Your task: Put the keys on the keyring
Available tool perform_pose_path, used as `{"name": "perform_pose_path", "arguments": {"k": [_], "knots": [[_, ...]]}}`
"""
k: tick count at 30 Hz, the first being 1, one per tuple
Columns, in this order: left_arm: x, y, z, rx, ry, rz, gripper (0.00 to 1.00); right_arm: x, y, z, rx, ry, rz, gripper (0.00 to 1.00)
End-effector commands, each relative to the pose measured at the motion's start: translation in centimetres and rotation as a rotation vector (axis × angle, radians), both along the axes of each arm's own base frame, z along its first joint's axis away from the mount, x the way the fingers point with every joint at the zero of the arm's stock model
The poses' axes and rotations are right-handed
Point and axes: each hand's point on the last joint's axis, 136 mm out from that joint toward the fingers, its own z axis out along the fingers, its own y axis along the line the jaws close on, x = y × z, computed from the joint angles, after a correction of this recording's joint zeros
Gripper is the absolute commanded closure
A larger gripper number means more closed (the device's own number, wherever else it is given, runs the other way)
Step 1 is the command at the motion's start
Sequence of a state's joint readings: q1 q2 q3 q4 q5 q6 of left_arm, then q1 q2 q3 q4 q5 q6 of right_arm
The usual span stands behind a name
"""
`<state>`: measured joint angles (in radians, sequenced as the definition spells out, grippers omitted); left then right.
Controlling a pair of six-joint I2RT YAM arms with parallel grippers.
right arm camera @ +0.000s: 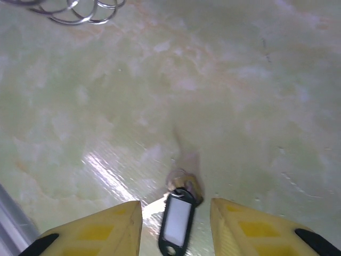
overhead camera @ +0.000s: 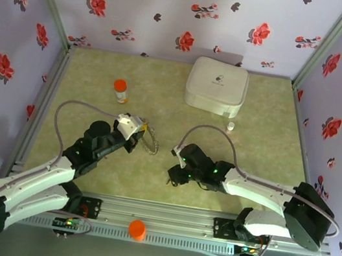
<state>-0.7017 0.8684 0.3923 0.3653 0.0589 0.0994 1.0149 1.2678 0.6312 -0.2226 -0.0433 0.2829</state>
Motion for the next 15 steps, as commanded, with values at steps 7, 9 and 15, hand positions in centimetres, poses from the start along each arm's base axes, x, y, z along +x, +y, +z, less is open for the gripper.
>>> {"name": "perform_pose_path", "arguments": {"k": [7, 9, 15], "knots": [[1.3, 3.2, 0.9, -0.028, -0.028, 0.186, 1.00, -0.2, 1.3, -0.6, -0.150, -0.105, 0.256, 0.61], [1.1, 3.4, 0.8, -0.038, -0.023, 0.188, 1.00, -0.5, 1.9, -1.6, -0.152, -0.064, 0.264, 0.61], [0.8, 3.6, 0.8, -0.044, -0.013, 0.187, 1.00, -0.5, 2.6, -3.1, -0.156, -0.014, 0.254, 0.60]]}}
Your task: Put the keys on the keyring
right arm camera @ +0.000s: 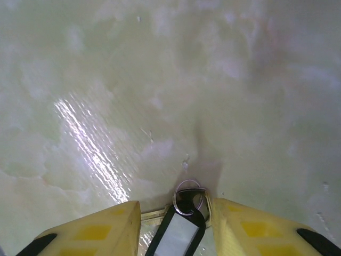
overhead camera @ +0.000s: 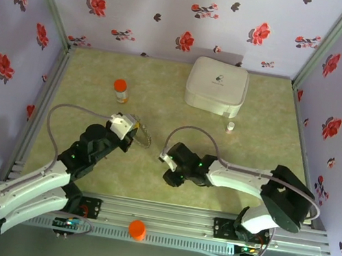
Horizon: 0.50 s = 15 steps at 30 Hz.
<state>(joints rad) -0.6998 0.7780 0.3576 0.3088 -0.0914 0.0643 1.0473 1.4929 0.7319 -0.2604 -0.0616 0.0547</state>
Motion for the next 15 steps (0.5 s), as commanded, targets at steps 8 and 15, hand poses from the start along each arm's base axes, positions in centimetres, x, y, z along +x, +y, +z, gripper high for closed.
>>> {"name": "perform_pose_path", "arguments": {"k": [8, 15], "knots": [[0.2, 0.4, 1.4, -0.044, -0.021, 0.022, 1.00, 0.4, 0.7, 0.1, -0.017, 0.029, -0.017, 0.61], [0.1, 0.4, 1.6, -0.055, -0.021, 0.020, 1.00, 1.3, 0.4, 0.2, -0.029, 0.010, -0.072, 0.64]]}}
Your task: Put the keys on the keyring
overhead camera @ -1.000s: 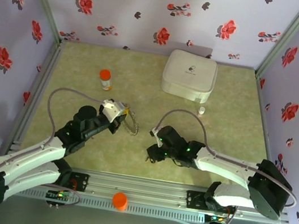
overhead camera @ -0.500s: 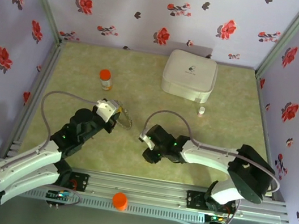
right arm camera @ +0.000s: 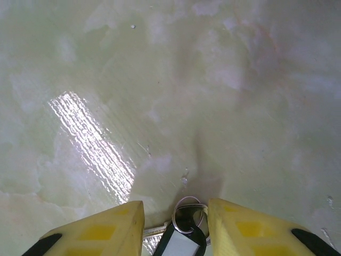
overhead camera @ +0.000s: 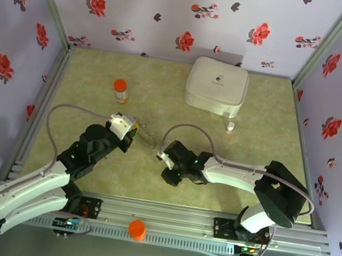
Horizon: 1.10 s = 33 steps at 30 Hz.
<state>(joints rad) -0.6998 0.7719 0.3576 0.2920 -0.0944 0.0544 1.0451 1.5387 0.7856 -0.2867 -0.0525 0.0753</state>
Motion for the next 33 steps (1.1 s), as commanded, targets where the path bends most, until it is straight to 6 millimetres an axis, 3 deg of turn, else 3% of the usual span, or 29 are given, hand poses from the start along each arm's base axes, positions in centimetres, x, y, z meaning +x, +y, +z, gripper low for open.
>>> {"name": "perform_pose_path", "arguments": {"k": [1, 12, 26, 33], "knots": [[0.2, 0.3, 1.9, -0.055, -0.036, 0.017, 1.00, 0.6, -0.4, 0.1, -0.019, 0.002, -0.049, 0.64], [0.1, 0.3, 2.2, -0.052, -0.049, 0.016, 1.00, 0.7, -0.7, -0.6, -0.034, 0.013, -0.077, 0.61], [0.2, 0.6, 2.6, -0.046, -0.056, 0.031, 1.00, 1.4, -0.9, -1.2, -0.031, 0.012, -0.127, 0.67], [0.3, 0.7, 2.7, -0.041, -0.059, 0.036, 1.00, 1.2, -0.8, -1.5, -0.027, 0.030, -0.126, 0.65]]}}
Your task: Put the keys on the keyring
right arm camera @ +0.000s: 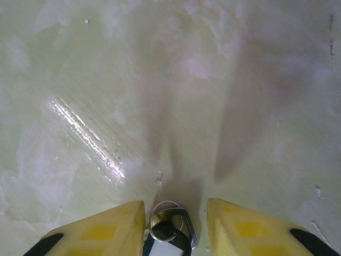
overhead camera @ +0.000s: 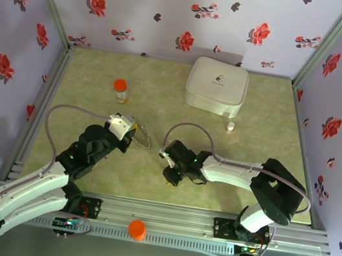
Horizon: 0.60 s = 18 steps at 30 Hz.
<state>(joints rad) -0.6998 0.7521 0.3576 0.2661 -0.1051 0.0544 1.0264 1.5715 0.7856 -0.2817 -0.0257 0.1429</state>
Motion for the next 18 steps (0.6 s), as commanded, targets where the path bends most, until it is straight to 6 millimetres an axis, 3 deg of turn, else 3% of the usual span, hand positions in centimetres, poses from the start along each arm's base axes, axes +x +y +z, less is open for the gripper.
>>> {"name": "perform_pose_path", "arguments": {"k": [1, 18], "knots": [[0.5, 0.4, 2.7, -0.046, -0.062, 0.027, 1.00, 0.5, -0.2, -0.5, -0.005, 0.009, -0.036, 0.66], [0.7, 0.2, 3.0, -0.046, -0.067, 0.028, 1.00, 0.9, -0.4, 0.5, 0.010, -0.017, -0.047, 0.88]]}}
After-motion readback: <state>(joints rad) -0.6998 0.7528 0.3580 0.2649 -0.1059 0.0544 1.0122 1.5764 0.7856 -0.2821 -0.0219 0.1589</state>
